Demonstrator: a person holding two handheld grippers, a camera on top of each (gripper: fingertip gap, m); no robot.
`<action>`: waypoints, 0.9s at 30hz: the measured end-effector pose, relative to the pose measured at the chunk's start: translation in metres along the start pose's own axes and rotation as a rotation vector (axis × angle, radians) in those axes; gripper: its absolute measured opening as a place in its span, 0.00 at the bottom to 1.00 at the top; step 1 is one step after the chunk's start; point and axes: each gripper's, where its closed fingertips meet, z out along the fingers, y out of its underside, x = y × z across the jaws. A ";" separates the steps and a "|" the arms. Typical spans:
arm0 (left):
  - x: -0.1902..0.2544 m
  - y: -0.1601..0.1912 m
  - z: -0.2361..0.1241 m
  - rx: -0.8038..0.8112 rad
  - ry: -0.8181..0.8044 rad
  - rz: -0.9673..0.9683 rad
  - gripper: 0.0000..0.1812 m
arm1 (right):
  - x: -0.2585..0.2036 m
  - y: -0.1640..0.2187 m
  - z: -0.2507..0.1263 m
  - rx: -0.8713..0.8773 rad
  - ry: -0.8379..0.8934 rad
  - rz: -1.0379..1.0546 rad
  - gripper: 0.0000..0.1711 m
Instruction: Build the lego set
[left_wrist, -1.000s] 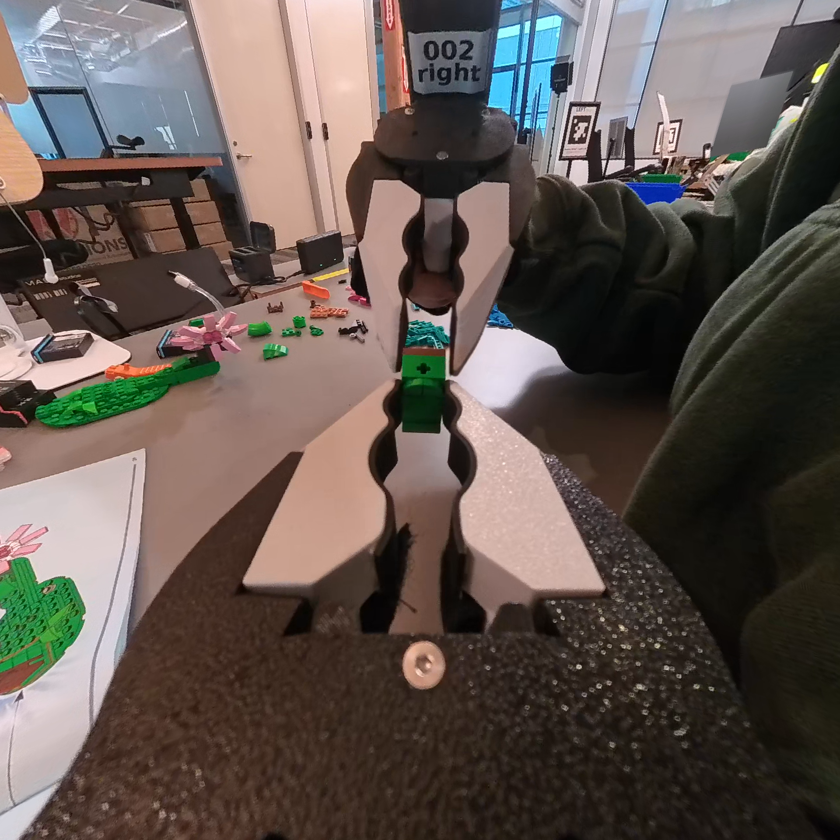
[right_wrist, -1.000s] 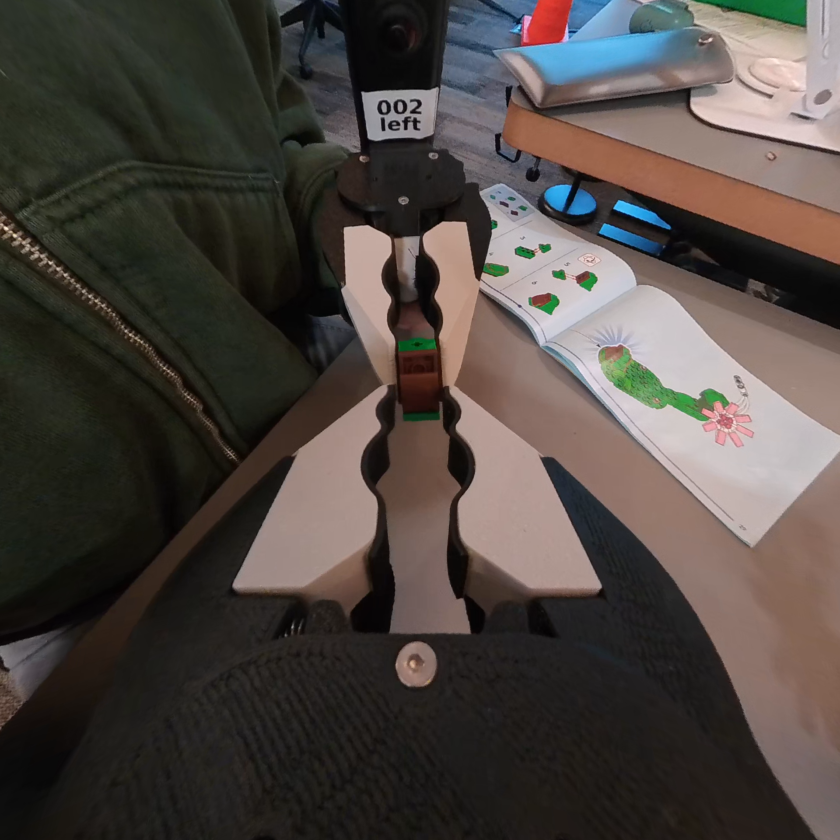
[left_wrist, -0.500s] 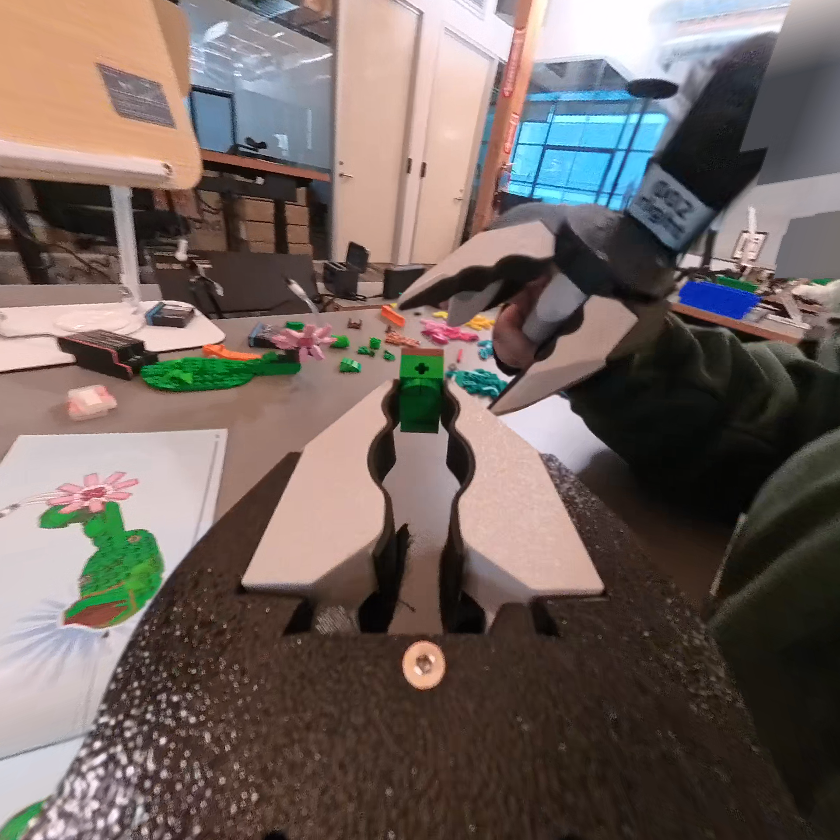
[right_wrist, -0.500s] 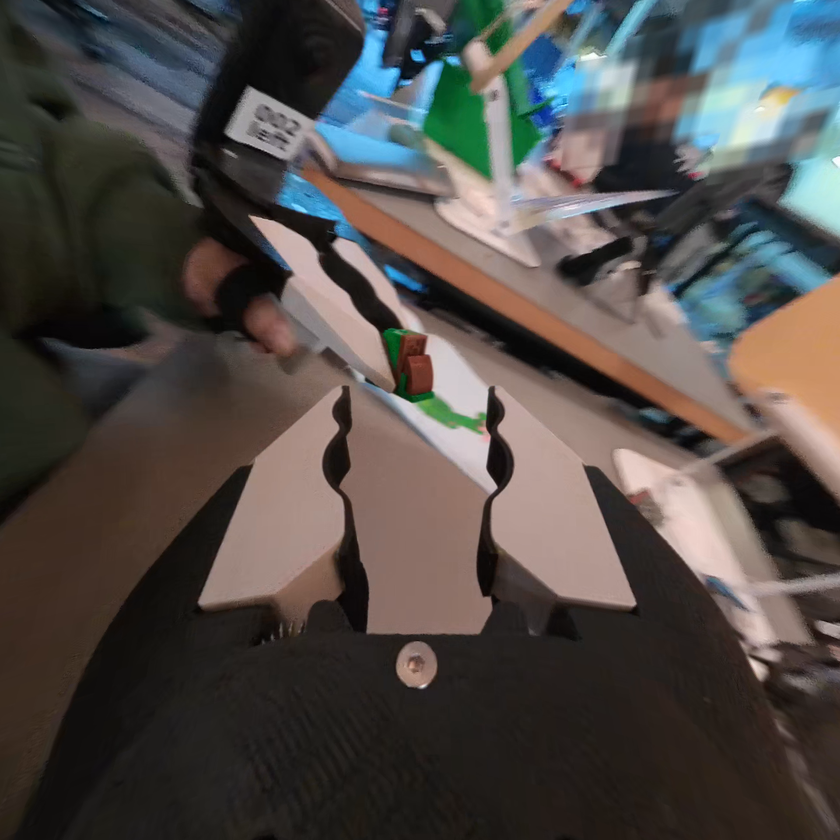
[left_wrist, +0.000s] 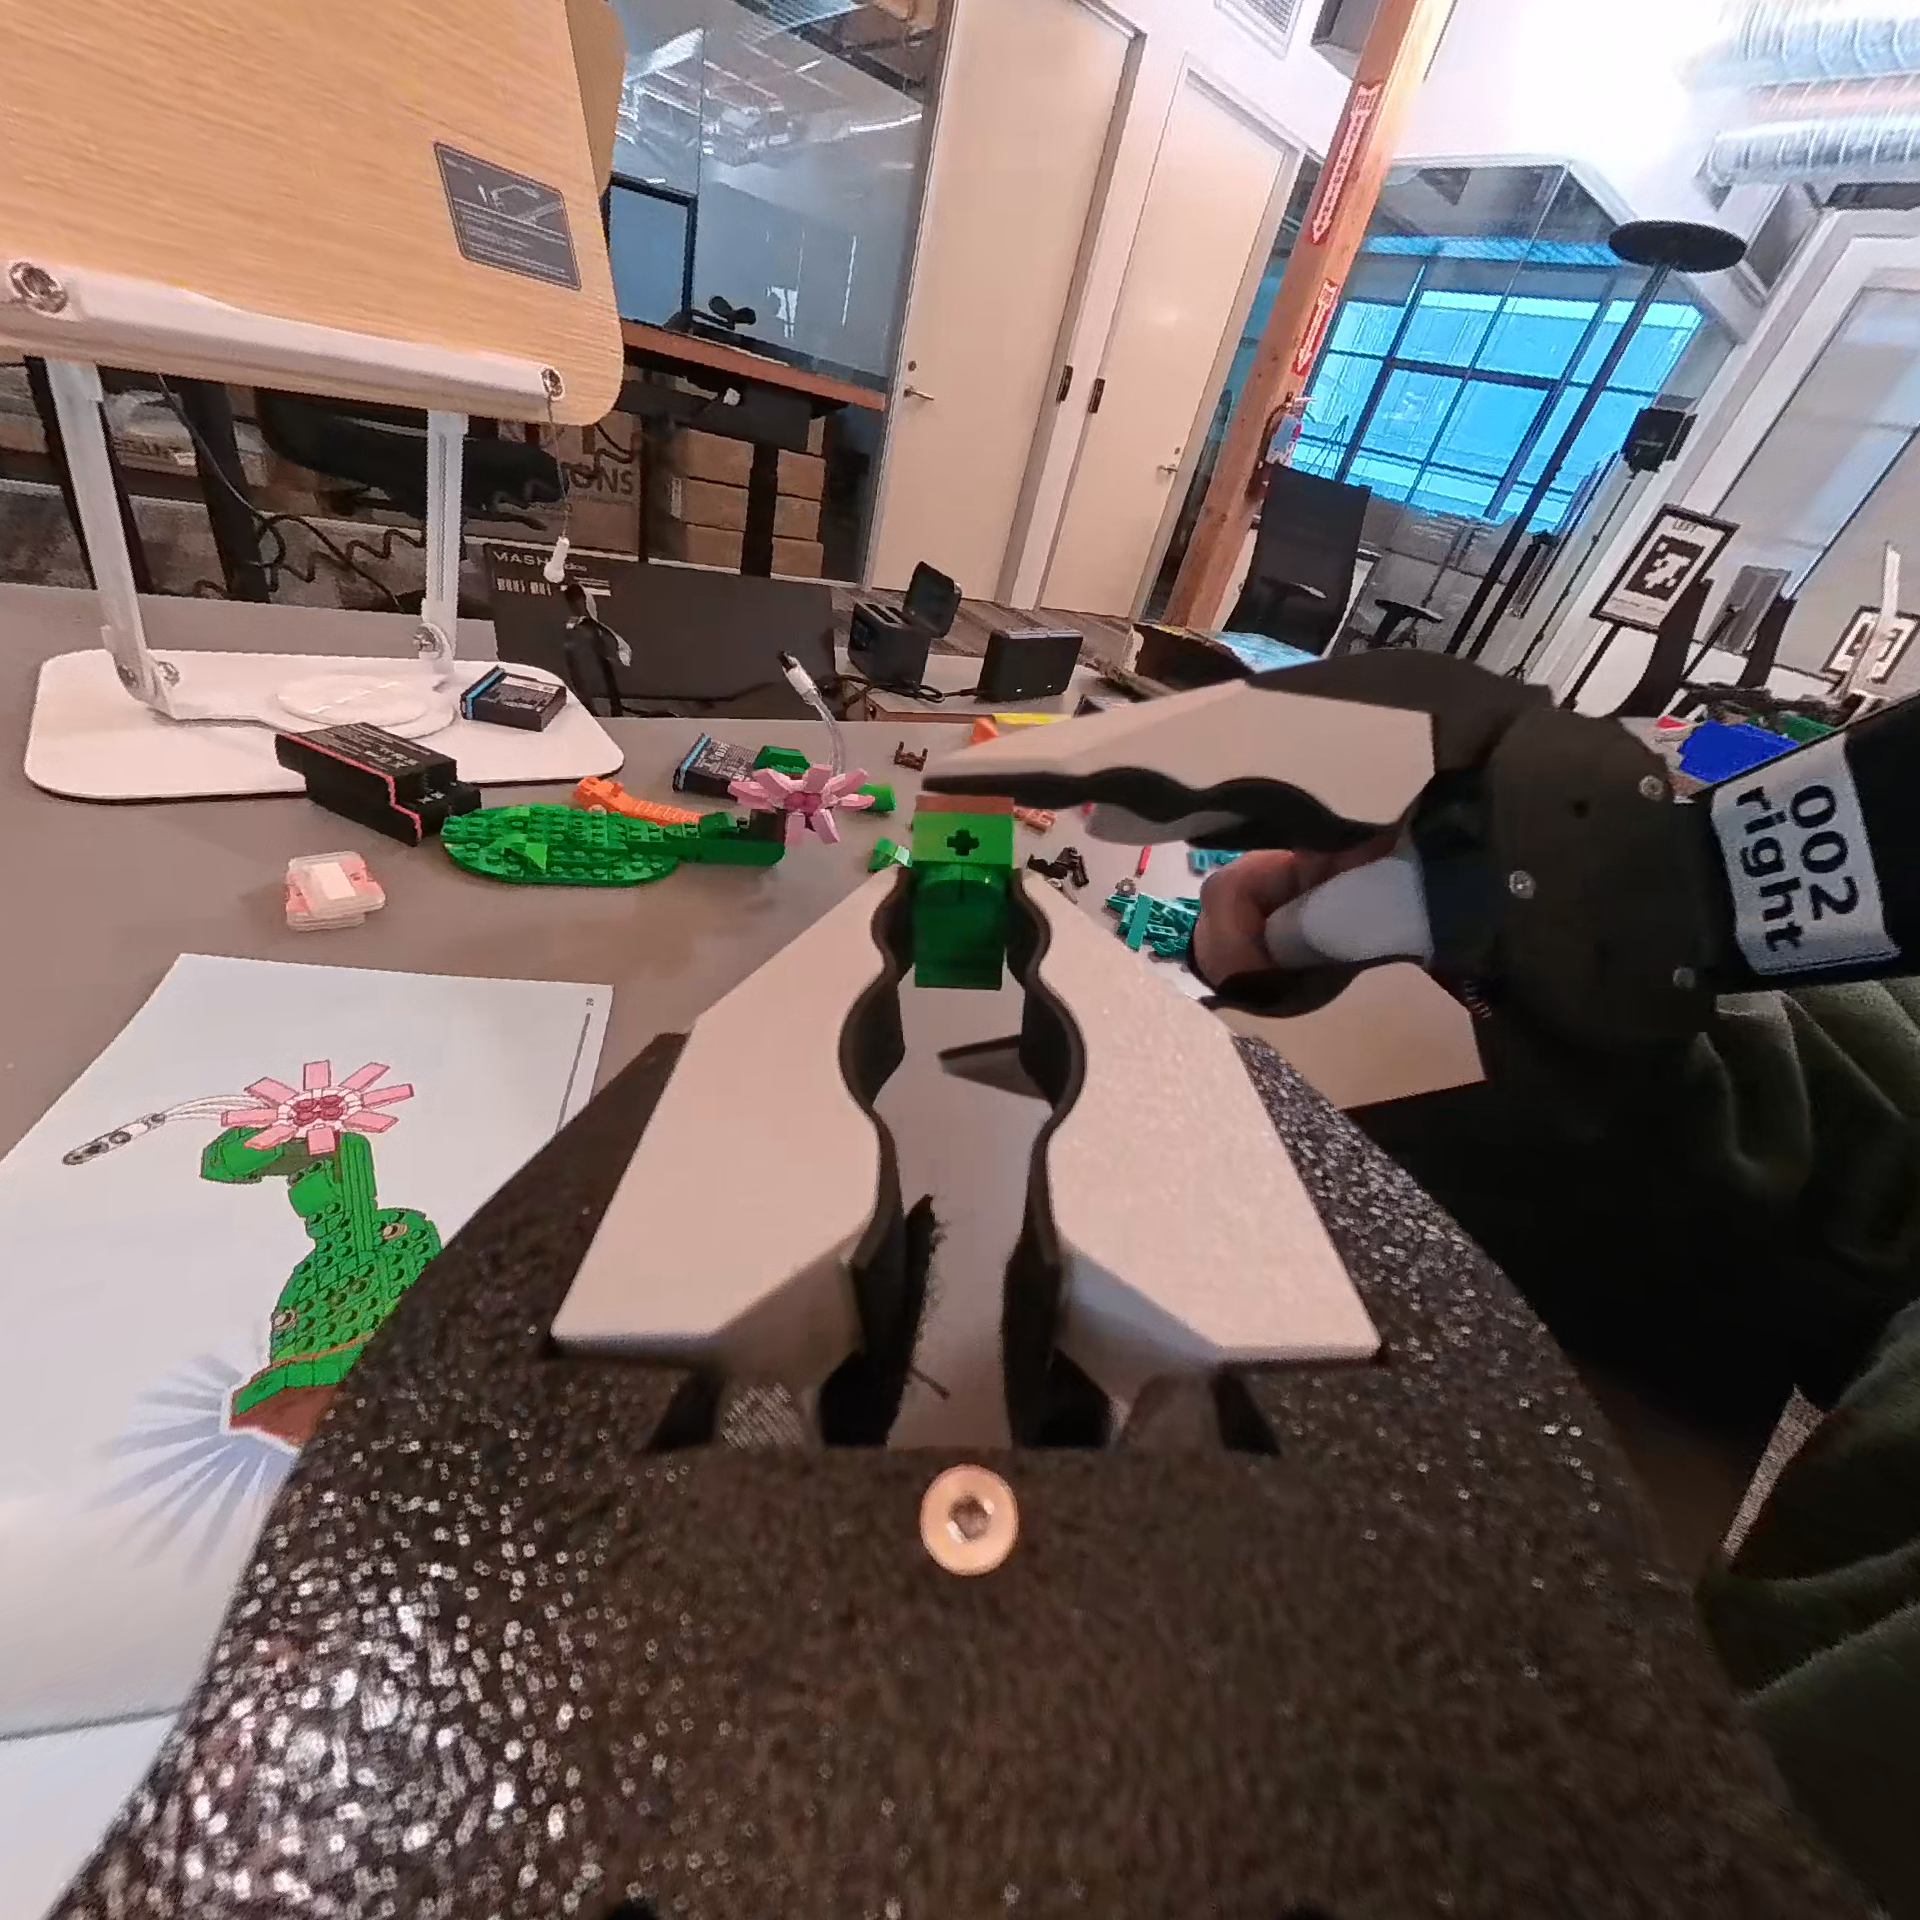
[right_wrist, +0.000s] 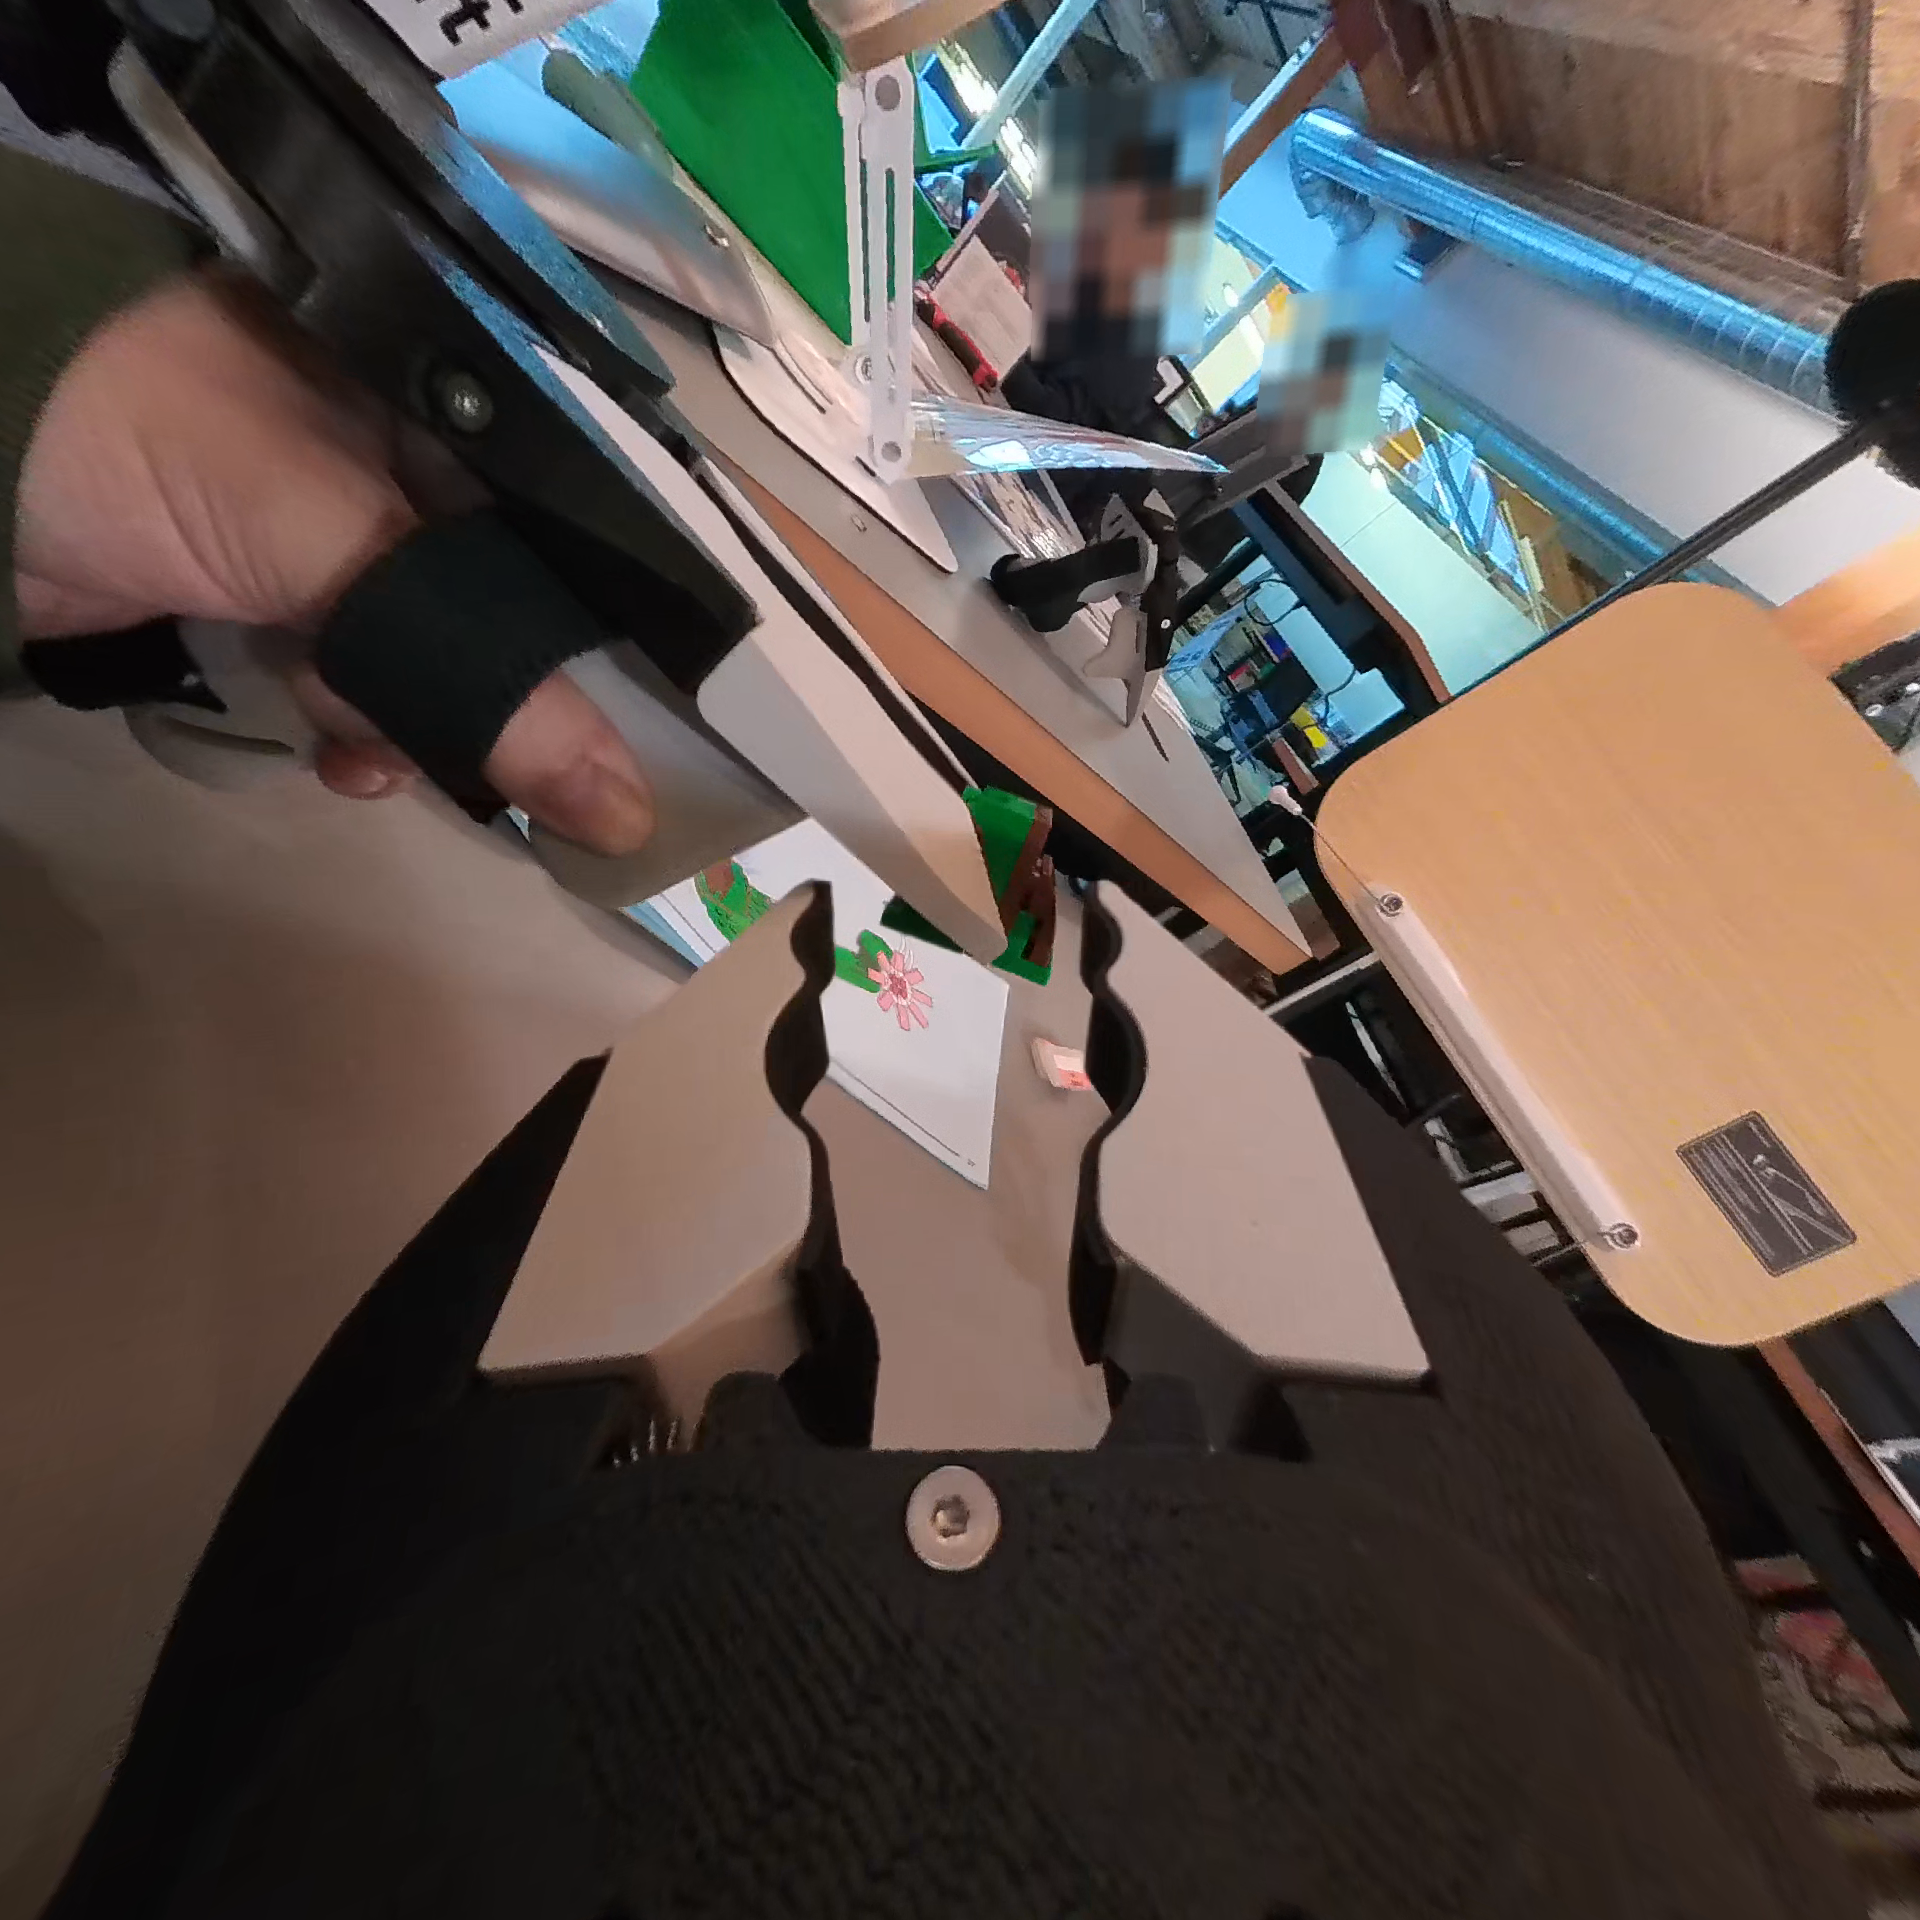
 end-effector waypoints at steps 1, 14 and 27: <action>0.000 0.000 0.000 0.001 -0.001 -0.001 0.08 | 0.002 0.000 0.001 0.003 0.012 0.013 0.26; -0.003 0.003 0.001 0.009 -0.008 -0.030 0.08 | 0.000 0.003 0.004 0.002 0.016 0.150 0.18; -0.002 0.009 0.002 -0.012 -0.012 -0.037 0.08 | -0.004 0.007 0.001 0.002 -0.033 0.174 0.17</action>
